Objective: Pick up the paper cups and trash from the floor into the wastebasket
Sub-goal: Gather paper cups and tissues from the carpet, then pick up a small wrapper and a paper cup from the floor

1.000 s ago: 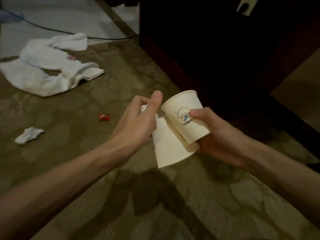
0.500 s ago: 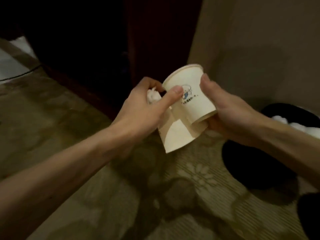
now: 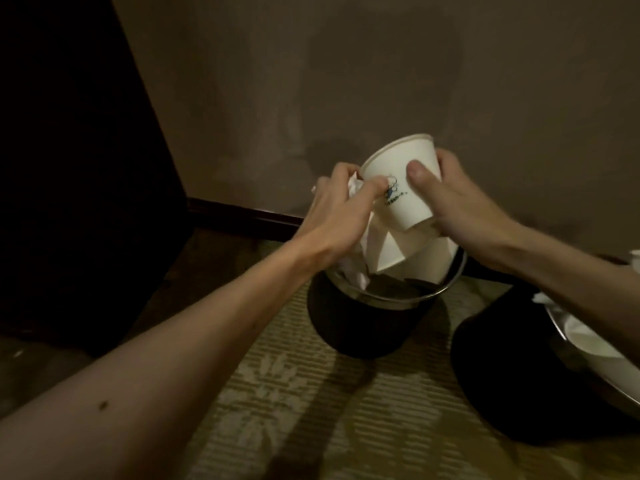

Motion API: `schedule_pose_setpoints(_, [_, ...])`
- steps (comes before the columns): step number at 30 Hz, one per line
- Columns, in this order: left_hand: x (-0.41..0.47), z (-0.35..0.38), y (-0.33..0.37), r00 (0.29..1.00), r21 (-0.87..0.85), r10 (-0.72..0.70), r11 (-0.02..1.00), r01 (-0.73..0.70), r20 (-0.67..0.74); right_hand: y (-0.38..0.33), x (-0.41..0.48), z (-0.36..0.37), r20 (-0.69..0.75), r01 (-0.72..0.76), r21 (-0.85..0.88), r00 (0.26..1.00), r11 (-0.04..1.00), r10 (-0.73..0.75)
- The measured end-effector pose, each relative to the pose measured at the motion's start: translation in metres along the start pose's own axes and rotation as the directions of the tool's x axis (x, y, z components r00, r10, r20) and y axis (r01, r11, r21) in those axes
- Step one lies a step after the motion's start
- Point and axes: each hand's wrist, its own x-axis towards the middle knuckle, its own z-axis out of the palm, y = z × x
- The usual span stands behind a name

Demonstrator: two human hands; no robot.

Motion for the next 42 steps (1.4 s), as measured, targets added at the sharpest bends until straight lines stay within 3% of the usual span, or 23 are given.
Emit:
schedule_pose_setpoints(5, [0.015,0.023,-0.035,0.990,0.289,-0.081,0.956,0.045,0.112,0.050,0.006,0.013,0.069,-0.165,-0.196,0.981,0.967,0.181])
schedule_pose_setpoints(9, [0.024,0.021,-0.040,0.971,0.540,-0.106,0.841,-0.027,0.213,0.051,0.012,0.031,0.090,-0.024,-0.487,0.993,0.873,0.078])
schedule_pose_setpoints(13, [0.027,0.020,-0.038,0.936,0.610,-0.159,0.789,-0.070,0.314,0.053,0.013,0.030,-0.006,-0.008,-0.812,1.000,0.583,0.006])
schedule_pose_setpoints(14, [0.026,0.019,-0.036,0.932,0.597,-0.155,0.799,-0.078,0.328,0.053,0.014,0.027,-0.021,-0.035,-0.828,0.999,0.560,0.032])
schedule_pose_setpoints(17, [0.019,0.014,-0.026,0.944,0.621,-0.061,0.766,-0.165,0.325,0.051,0.014,0.019,-0.043,-0.102,-0.751,0.993,0.652,0.107])
schedule_pose_setpoints(23, [0.009,-0.009,-0.004,0.936,0.714,0.168,0.610,-0.345,0.309,0.037,0.006,0.012,-0.127,-0.125,-0.599,0.990,0.791,0.060])
schedule_pose_setpoints(28, [-0.004,-0.012,0.004,0.933,0.683,0.177,0.640,-0.351,0.314,0.031,-0.011,0.006,-0.128,-0.105,-0.576,0.991,0.810,0.038])
schedule_pose_setpoints(31, [-0.014,-0.013,0.009,0.934,0.652,0.290,0.671,-0.355,0.209,0.028,-0.030,0.002,-0.211,-0.005,-0.571,0.967,0.821,-0.140])
schedule_pose_setpoints(33, [-0.019,-0.023,0.019,0.925,0.693,0.316,0.620,-0.368,0.209,0.020,-0.045,0.002,-0.223,0.096,-0.512,0.945,0.853,-0.240])
schedule_pose_setpoints(38, [-0.056,-0.070,0.066,0.884,0.818,0.212,0.339,-0.466,0.416,-0.013,-0.090,0.029,-0.072,0.209,-0.280,0.969,0.937,-0.237])
schedule_pose_setpoints(42, [-0.134,-0.137,0.086,0.895,0.850,0.082,0.286,-0.442,0.438,-0.054,-0.126,0.098,0.175,0.354,-0.109,0.926,0.929,-0.333])
